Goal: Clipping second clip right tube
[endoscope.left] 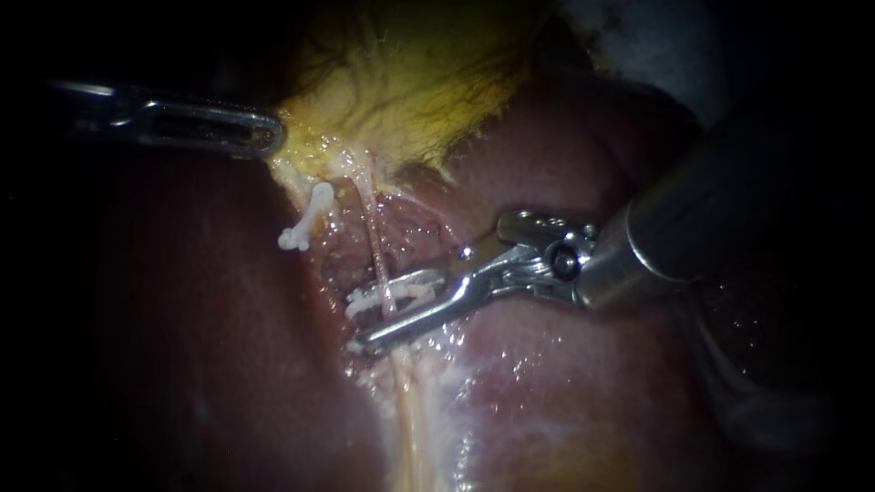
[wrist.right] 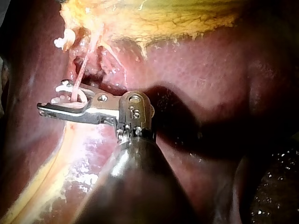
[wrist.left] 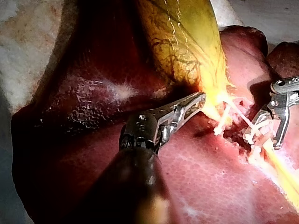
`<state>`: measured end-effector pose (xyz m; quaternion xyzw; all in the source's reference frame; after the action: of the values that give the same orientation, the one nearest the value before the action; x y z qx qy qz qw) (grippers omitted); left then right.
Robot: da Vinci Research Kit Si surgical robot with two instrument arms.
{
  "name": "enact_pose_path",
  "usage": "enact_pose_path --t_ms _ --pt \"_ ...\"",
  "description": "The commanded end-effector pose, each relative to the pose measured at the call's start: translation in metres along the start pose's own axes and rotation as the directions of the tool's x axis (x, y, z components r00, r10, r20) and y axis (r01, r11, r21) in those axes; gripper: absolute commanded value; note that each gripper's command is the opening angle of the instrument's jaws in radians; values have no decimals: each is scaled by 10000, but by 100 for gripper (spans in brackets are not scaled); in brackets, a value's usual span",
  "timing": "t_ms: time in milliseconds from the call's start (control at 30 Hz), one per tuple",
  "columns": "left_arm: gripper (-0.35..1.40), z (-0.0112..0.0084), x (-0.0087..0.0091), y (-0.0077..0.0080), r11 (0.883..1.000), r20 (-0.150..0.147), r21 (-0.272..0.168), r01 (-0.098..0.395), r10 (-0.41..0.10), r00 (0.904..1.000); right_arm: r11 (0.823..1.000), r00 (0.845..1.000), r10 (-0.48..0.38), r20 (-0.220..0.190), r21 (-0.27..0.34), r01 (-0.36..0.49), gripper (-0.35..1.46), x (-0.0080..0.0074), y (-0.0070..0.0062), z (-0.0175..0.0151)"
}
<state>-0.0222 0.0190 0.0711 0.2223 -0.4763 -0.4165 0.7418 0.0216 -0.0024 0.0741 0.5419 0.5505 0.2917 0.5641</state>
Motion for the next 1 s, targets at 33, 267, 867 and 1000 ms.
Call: enact_pose_path --t_ms 33,267,867,1000 --pt "-35 0 0 0 10000 0 -9 2 -2 10000 10000 10000 5 11 -28 -5 50 1 -2 1" --pt "-35 0 0 0 10000 0 -9 2 -2 10000 10000 10000 62 5 12 -62 40 8 -12 7" --pt "-35 0 0 0 10000 0 -8 2 -2 10000 9980 9978 470 -472 -393 -489 -35 9 -10 6" --pt "-35 1 0 0 10000 1 -10 3 -3 10000 9967 9967 705 -398 -379 -720 -35 9 -9 6"
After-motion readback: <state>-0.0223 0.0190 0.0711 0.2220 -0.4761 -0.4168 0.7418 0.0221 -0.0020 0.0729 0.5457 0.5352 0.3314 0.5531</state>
